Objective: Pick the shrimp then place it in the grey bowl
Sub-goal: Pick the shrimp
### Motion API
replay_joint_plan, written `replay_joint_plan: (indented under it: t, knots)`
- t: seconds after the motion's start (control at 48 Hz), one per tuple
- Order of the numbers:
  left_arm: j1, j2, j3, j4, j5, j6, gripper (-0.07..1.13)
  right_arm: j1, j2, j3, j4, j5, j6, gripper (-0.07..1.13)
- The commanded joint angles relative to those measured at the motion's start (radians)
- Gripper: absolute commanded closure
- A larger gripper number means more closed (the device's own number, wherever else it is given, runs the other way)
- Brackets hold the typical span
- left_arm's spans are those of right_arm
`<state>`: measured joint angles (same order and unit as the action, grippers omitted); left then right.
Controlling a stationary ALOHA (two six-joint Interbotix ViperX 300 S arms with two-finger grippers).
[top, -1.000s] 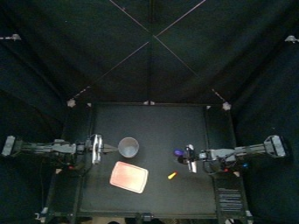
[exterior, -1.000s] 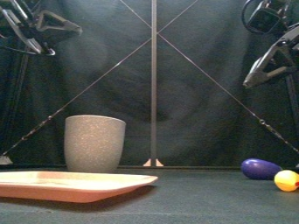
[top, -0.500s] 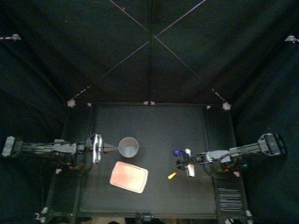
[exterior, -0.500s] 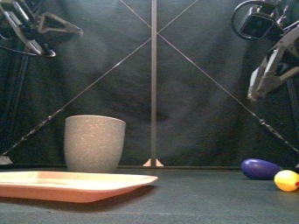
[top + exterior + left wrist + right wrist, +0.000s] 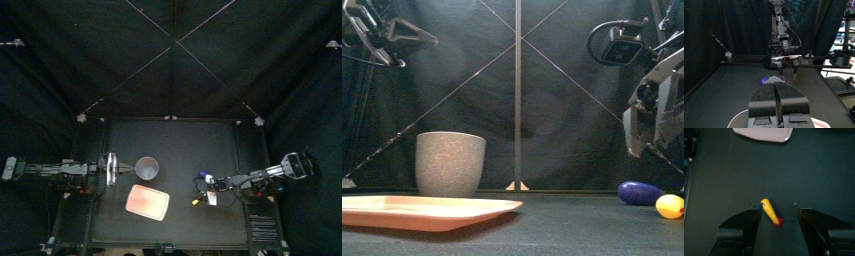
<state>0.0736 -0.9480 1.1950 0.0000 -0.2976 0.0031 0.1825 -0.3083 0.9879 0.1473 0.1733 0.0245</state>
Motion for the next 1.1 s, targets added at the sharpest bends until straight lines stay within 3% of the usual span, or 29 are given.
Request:
replay_joint_plan:
  t: [0.021, 0.688, 1.104]
  knots:
    - [0.008, 0.005, -0.012, 0.002, -0.012, 0.002, 1.04, 0.009, 0.032, -0.049, -0.003, 0.025, -0.003, 0.18]
    - [0.011, 0.005, 0.002, 0.0, -0.012, 0.002, 1.04, 0.057, 0.222, -0.1, -0.023, 0.089, -0.002, 0.2]
    - [0.011, 0.005, 0.011, -0.002, -0.012, -0.003, 1.04, 0.055, 0.241, -0.124, -0.028, 0.091, -0.002, 0.59]
